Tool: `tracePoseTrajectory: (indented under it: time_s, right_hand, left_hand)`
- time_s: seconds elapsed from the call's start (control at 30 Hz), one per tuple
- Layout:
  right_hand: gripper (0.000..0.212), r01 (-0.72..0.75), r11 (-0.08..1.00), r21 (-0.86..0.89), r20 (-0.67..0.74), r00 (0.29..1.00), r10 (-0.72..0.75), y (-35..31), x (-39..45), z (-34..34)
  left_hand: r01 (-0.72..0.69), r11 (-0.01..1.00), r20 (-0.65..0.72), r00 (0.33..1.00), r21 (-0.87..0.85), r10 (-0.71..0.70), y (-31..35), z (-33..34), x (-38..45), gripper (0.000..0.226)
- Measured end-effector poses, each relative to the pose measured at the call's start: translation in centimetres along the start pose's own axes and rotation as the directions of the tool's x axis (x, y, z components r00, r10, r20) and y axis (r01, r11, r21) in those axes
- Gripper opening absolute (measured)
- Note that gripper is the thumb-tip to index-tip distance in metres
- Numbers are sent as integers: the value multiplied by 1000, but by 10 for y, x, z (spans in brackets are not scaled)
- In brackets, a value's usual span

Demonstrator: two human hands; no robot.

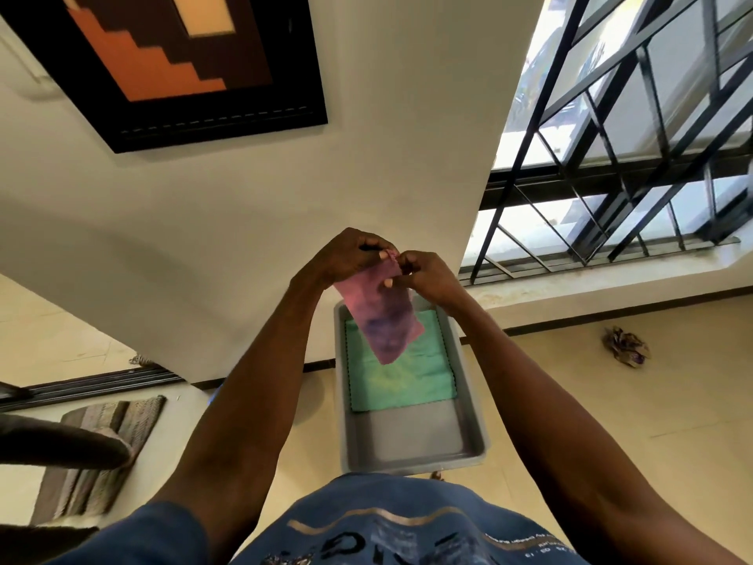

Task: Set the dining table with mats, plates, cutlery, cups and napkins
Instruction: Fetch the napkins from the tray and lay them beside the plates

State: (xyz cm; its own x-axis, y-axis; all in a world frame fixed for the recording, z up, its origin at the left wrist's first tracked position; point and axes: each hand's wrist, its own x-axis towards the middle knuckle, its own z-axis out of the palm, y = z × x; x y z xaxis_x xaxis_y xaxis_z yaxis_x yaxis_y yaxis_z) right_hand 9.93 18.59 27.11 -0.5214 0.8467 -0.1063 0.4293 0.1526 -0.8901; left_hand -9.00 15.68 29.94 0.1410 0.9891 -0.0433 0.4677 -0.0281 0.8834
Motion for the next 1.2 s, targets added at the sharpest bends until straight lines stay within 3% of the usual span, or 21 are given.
tracePoseTrajectory:
  time_s: [0.07, 0.17, 0.33, 0.43, 0.57, 0.7, 0.77, 0.83, 0.9, 0.97, 1.07, 1.13, 1.2]
  right_hand:
    - [14, 13, 999, 29, -13, 1000, -13, -9, 1, -2]
    - [19, 37, 999, 24, -74, 997, -35, -18, 4, -3]
    - [5, 87, 996, 15, -106, 991, -85, -29, 8, -7]
    - [8, 84, 996, 27, -107, 991, -80, -34, 12, -14]
    - [29, -4, 997, -74, 12, 1000, 5, -38, 17, -19]
    - [24, 11, 998, 64, -49, 999, -8, -40, 17, -23]
    - [10, 3, 992, 126, -59, 998, 4, -39, 17, -26]
    - [9, 6, 984, 180, -43, 999, 2, -36, 18, -27]
    - [18, 2, 966, 257, -43, 999, 9, -32, 18, -28]
    - [23, -8, 943, 332, -60, 998, 30, -28, 18, -30]
    - [27, -77, 911, 405, -41, 994, 102, -22, 17, -31]
    - [26, -116, 894, 434, -30, 989, 143, -17, 16, -32]
    - [27, -143, 870, 471, -29, 984, 177, -12, 15, -34]
  left_hand:
    - [-12, 1000, -27, 1000, -15, 12, 6, -4, 2, 22]
    - [-32, 997, -78, 997, -71, 26, 15, -8, 5, 30]
    - [-60, 998, -74, 995, 9, 60, 29, -14, 16, 37]
    - [-74, 997, -109, 991, -19, 72, 34, -21, 22, 36]
    - [-86, 996, -103, 991, -4, 85, 44, -33, 27, 34]
    - [-18, 994, -153, 988, -108, 1, 36, -40, 30, 43]
    - [24, 942, -269, 956, -335, -120, 16, -35, 25, 46]
    - [113, 835, -273, 914, -539, -300, -5, -18, 16, 65]
    - [257, 696, -120, 888, -671, -444, -27, 4, 5, 89]
    - [361, 526, 67, 866, -770, -496, -42, 27, -10, 93]
    - [417, 449, 239, 884, -790, -402, -53, 53, -27, 74]
    - [363, 397, 208, 901, -843, -382, -46, 62, -31, 41]
    - [278, 418, 111, 918, -865, -381, -42, 63, -30, 27]
